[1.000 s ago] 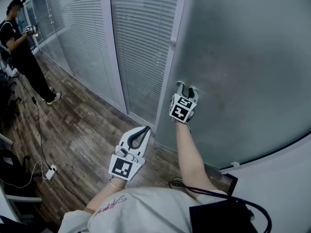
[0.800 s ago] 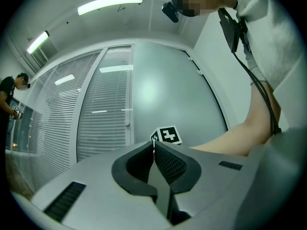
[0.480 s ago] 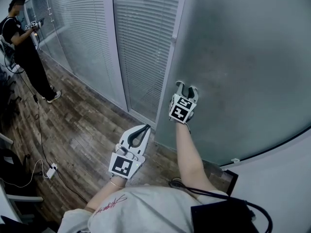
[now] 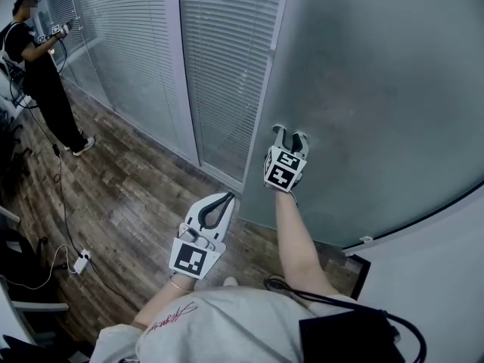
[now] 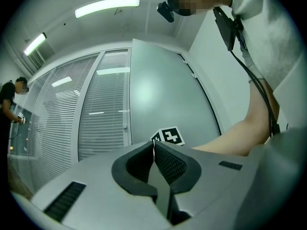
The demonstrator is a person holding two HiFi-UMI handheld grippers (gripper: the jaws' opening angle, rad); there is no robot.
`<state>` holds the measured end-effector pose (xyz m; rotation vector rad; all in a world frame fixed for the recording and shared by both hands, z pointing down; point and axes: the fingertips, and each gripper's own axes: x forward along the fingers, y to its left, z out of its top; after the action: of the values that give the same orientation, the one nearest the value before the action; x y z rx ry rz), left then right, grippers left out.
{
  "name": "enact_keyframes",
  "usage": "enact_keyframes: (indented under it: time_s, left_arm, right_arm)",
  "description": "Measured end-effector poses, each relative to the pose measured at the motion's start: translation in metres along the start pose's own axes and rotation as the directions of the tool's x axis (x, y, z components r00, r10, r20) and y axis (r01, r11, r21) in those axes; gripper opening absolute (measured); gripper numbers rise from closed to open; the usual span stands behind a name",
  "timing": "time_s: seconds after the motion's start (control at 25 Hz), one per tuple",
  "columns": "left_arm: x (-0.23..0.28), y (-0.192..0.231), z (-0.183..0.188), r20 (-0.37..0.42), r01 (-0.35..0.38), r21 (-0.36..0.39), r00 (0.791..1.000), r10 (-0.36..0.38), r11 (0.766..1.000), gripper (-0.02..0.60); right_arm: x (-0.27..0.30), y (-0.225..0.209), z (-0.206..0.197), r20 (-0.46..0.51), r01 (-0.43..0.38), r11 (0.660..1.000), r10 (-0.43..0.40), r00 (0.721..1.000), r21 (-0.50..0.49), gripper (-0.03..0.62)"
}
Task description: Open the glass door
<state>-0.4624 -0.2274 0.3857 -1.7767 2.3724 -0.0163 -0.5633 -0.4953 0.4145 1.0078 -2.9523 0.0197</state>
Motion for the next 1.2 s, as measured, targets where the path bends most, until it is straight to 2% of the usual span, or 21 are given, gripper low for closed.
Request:
enact_keyframes:
  time_s: [0.68,1.2]
  left_arm:
    - [-0.051,-0.032,0.011,0.016,0.052,-0.028,0.999,-0.051,0.998,0.023]
    - [-0.108,-0.064,0.025,0.042,0.091,-0.023,0.995,-0.09,0.996,0.023]
  right_arm:
    - [-0.078,0.02,-0.003,0.004,-0.05,0.999,0.05,0.999,-0.002,0.129]
    - [-0.15,0.031,-0.003,0.014,-0.08,0.997,0.08,0.997,-0.005,0.129]
